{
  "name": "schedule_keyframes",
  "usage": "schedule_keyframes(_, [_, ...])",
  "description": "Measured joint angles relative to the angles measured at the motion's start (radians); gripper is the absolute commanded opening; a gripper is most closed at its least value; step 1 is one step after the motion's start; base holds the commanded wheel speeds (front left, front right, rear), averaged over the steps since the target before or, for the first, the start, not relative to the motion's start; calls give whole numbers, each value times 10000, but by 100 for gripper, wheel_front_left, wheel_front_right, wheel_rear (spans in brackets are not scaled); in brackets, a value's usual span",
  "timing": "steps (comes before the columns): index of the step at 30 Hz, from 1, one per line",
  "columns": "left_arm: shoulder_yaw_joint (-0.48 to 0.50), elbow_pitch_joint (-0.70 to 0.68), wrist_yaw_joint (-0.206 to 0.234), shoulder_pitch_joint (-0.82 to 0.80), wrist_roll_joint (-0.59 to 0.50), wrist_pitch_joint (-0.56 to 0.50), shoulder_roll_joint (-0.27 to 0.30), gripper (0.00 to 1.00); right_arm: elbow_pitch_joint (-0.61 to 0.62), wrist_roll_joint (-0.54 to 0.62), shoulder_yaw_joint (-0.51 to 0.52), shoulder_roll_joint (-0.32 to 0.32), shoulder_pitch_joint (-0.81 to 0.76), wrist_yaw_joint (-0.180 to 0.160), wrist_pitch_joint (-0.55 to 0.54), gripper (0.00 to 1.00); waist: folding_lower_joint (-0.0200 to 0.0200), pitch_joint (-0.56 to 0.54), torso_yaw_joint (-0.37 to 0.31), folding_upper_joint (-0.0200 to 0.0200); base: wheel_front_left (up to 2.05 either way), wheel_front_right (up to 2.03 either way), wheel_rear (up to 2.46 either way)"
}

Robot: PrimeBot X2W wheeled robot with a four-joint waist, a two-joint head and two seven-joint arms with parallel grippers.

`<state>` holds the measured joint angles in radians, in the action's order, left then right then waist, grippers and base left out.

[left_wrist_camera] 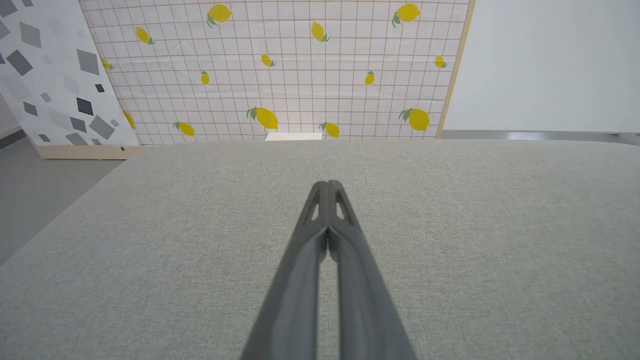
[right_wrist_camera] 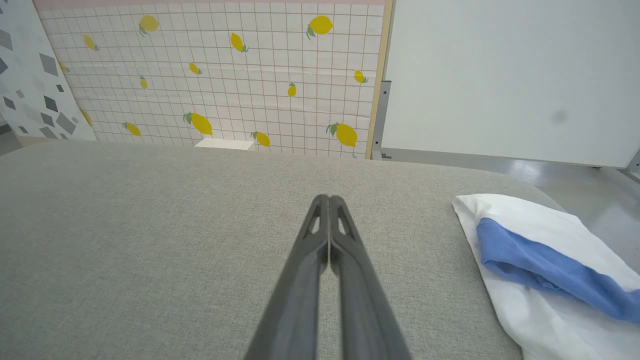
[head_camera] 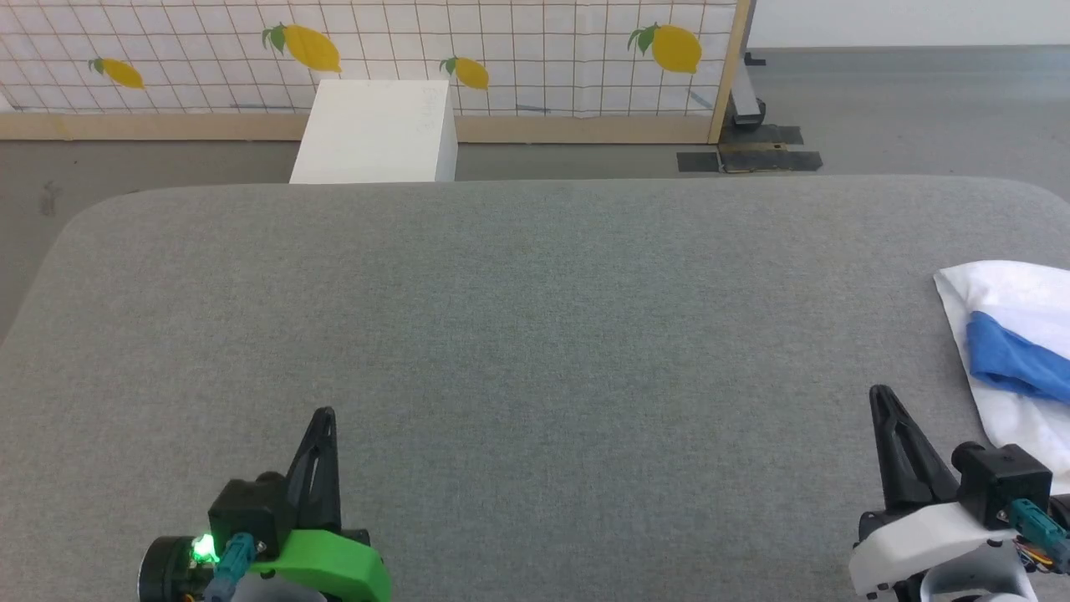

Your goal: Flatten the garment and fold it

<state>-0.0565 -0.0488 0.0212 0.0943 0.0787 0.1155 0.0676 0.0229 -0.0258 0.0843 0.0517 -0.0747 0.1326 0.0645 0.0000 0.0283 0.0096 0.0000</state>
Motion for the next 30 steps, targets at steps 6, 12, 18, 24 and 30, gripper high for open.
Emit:
schedule_keyframes(6, [69,42,-27,-107,-63,-104,-17,0,-19,4,-102,0,99,0,-79,0,0,-31,-10,0,0,0,0])
schedule_keyframes(12, [123,96,-29,-167,-107,-276,-33,0,-52,36,-203,0,143,0,-165,0,0,-71,-23,0,0,0,0])
schedule_keyframes(18, [169,140,-42,-297,-297,-416,-42,0,-65,90,-282,0,203,0,-211,0,0,-102,-34,0,0,0,0])
schedule_keyframes(24, [230,196,-86,-355,-359,-525,-52,0,-82,94,-385,0,250,-2,-295,0,0,-132,-44,0,0,0,0])
schedule_keyframes(30, [301,259,-113,-419,-451,-627,-65,0,-107,107,-472,0,348,0,-357,0,0,-163,-55,0,0,0,0])
